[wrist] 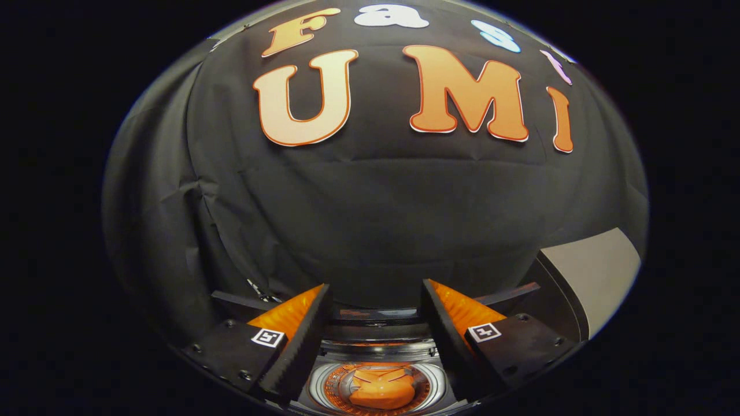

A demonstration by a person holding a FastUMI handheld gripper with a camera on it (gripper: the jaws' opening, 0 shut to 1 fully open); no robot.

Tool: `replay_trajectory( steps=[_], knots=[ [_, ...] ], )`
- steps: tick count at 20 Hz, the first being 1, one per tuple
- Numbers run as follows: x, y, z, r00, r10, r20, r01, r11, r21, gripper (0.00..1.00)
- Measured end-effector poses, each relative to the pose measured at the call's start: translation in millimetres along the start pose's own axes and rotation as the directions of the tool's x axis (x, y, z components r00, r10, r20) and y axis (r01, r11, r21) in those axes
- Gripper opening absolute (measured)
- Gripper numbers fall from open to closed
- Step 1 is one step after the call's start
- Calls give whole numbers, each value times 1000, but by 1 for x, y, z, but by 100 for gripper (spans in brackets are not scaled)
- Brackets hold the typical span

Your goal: Put the clothes into the washing machine and then close the washing machine lid.

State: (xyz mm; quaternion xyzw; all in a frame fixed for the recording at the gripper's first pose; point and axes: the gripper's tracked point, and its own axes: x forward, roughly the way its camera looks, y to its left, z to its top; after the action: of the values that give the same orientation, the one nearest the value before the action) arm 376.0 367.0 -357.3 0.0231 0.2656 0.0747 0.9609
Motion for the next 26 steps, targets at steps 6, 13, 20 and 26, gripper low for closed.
replay_trajectory(
  steps=[6,13,20,26],
  knots=[
    [-31,3,-20,1000,-7,23,7,1000,-5,100],
    [-52,4,-44,1000,6,27,-5,1000,-14,99],
    [-68,6,-59,997,-18,76,19,1000,-8,99],
    [-63,10,-132,996,-5,-93,8,999,31,99]
  ],
)
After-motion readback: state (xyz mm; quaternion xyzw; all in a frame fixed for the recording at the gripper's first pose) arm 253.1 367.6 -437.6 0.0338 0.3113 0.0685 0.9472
